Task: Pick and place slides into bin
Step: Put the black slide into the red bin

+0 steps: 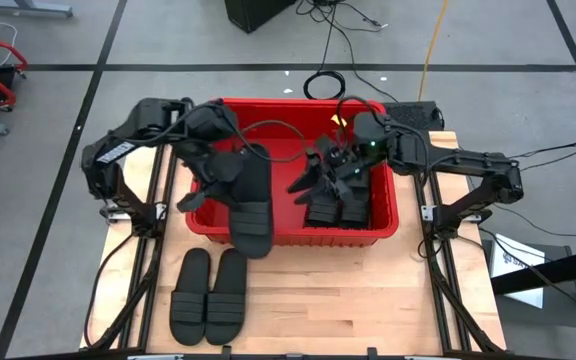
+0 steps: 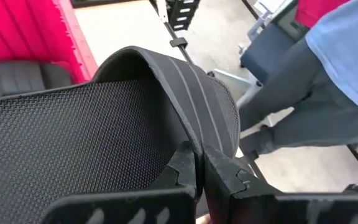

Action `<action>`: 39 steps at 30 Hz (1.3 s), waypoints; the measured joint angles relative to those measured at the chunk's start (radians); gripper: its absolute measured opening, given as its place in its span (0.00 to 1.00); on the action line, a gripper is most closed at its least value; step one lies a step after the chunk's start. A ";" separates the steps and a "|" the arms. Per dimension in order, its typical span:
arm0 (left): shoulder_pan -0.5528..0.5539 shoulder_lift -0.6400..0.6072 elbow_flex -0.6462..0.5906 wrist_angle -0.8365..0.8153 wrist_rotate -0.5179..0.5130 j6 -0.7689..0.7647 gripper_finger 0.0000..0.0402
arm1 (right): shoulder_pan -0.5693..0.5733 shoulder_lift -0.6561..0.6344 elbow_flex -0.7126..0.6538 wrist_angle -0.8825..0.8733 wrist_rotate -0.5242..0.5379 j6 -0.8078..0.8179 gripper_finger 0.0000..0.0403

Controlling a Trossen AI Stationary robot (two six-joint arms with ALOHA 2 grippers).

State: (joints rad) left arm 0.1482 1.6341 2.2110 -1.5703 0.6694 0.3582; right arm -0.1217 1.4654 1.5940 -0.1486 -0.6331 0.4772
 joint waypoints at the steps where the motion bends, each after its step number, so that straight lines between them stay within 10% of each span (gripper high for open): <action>1: -0.002 0.009 0.000 0.000 0.002 0.005 0.01 | 0.005 0.004 0.000 0.003 0.002 -0.015 0.45; 39: -0.090 0.158 -0.001 0.162 0.062 -0.089 0.01 | 0.105 0.039 -0.054 -0.122 0.006 -0.041 0.45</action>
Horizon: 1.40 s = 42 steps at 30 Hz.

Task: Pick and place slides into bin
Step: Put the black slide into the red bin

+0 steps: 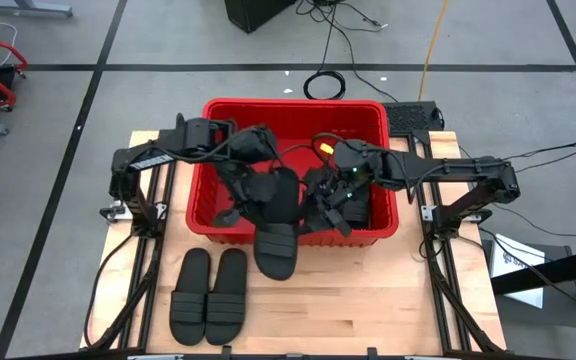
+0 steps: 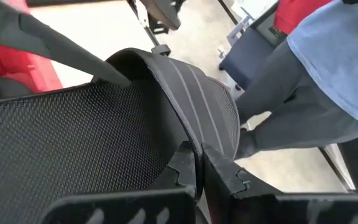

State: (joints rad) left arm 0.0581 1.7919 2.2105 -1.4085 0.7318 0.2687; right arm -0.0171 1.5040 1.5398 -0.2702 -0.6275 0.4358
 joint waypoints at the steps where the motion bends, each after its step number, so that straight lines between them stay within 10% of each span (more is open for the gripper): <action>1: -0.004 0.007 0.000 0.004 0.001 0.000 0.01 | 0.006 0.000 0.000 -0.015 0.000 -0.001 0.45; 13: -0.008 0.012 0.000 0.032 0.001 -0.019 0.01 | 0.056 0.001 0.002 -0.081 0.084 -0.011 0.42; 24: -0.015 0.010 -0.001 0.057 0.009 -0.043 0.02 | 0.065 0.030 0.002 -0.041 0.075 -0.003 0.17; 42: -0.014 0.009 0.000 0.052 -0.029 -0.116 0.25 | 0.056 0.033 0.000 -0.019 0.087 0.004 0.02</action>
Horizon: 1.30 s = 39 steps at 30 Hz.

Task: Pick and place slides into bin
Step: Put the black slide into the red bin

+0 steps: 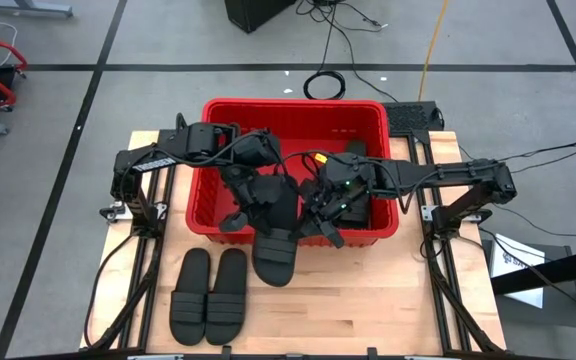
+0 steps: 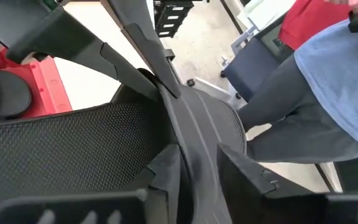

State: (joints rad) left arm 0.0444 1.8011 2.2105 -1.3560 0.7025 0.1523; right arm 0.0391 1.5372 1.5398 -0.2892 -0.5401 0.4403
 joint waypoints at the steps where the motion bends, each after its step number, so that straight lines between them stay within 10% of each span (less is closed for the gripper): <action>1: 0.000 0.000 0.000 -0.002 0.000 -0.004 0.28 | 0.000 0.000 0.000 0.000 0.001 0.000 0.02; 21: 0.105 -0.167 0.002 -0.004 -0.336 -0.059 0.52 | -0.074 0.000 0.000 -0.005 -0.024 0.044 0.02; 39: 0.179 -0.329 0.001 0.046 -0.452 -0.085 0.52 | -0.395 -0.001 0.000 -0.065 -0.351 0.038 0.02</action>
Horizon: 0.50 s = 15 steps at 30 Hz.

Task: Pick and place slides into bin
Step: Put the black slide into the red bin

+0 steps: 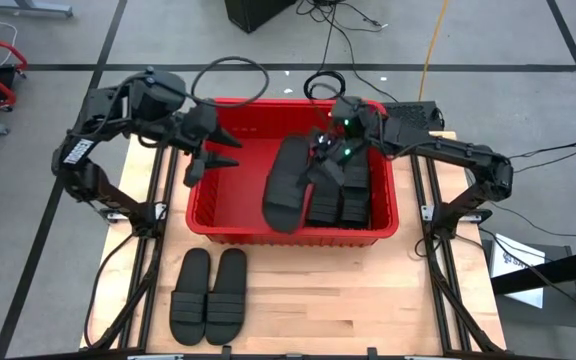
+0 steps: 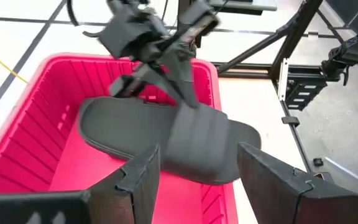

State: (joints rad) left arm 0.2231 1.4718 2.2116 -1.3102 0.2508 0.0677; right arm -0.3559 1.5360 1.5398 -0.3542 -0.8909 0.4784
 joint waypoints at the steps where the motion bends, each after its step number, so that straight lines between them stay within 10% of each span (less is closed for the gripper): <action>1: 0.002 -0.004 0.000 0.000 0.000 0.000 0.52 | -0.020 0.000 0.000 -0.002 -0.017 -0.002 0.02; 15: 0.045 -0.003 0.000 -0.001 0.000 0.017 0.52 | -0.249 0.000 0.000 -0.274 -0.107 -0.306 0.02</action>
State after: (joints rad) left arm 0.2678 1.4689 2.2112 -1.3114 0.2512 0.0849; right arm -0.6050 1.5356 1.5402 -0.6282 -0.9981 0.1726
